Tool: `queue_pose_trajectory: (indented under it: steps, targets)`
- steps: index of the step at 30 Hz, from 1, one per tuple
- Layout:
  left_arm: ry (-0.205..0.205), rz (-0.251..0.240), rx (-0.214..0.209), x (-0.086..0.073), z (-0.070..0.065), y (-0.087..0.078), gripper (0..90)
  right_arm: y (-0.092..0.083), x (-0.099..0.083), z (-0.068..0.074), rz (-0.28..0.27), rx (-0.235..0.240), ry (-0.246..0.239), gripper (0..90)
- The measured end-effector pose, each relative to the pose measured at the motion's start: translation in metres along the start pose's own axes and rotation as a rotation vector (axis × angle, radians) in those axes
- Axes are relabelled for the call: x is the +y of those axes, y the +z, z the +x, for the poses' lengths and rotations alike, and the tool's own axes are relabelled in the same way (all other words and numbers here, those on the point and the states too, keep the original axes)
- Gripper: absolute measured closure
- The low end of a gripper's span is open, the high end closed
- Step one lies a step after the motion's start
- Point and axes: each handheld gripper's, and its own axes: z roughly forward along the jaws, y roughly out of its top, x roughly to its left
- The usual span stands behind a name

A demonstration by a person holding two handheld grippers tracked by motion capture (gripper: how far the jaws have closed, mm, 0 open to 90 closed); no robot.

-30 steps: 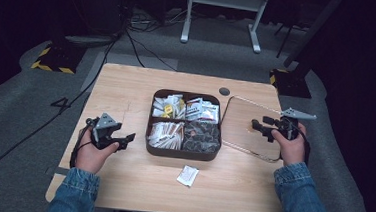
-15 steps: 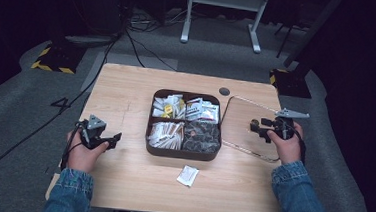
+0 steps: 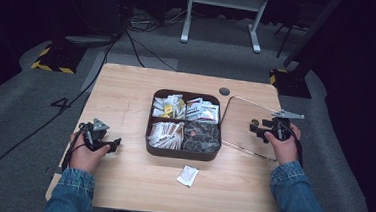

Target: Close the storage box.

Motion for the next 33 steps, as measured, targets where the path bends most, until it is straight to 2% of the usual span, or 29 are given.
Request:
queue_pose_trajectory:
  steps: [2, 4, 8, 13, 16, 25, 29, 33]
  targets:
    - [-0.003, -0.006, -0.003, -0.002, 0.0, 0.002, 28.8, 0.006, -0.003, -0.002, 0.038, -0.017, -0.001, 31.1]
    - [0.001, -0.014, -0.007, -0.003, 0.0, 0.002, 28.6, 0.009, -0.005, -0.005, 0.053, -0.036, 0.003, 30.0]
    - [0.0, -0.044, -0.008, -0.006, 0.0, 0.004, 26.6, 0.017, -0.007, -0.011, 0.062, -0.061, 0.016, 27.5]
    - [-0.001, -0.044, -0.005, -0.007, -0.001, 0.003, 26.6, 0.026, -0.011, -0.018, 0.057, -0.057, 0.05, 26.3]
    - [0.001, -0.044, -0.003, -0.007, -0.001, 0.003, 26.6, 0.031, -0.013, -0.02, 0.066, -0.061, 0.044, 26.4]
    - [0.002, -0.041, -0.007, -0.008, -0.002, 0.002, 26.5, 0.044, -0.016, -0.027, 0.026, -0.063, 0.04, 37.6]
    - [0.002, -0.041, -0.008, -0.008, -0.002, 0.002, 26.4, 0.048, -0.015, -0.027, 0.018, -0.074, 0.006, 40.5]
    - [0.002, -0.041, -0.009, -0.008, -0.002, 0.002, 26.3, 0.049, -0.015, -0.028, 0.016, -0.075, -0.005, 47.0]
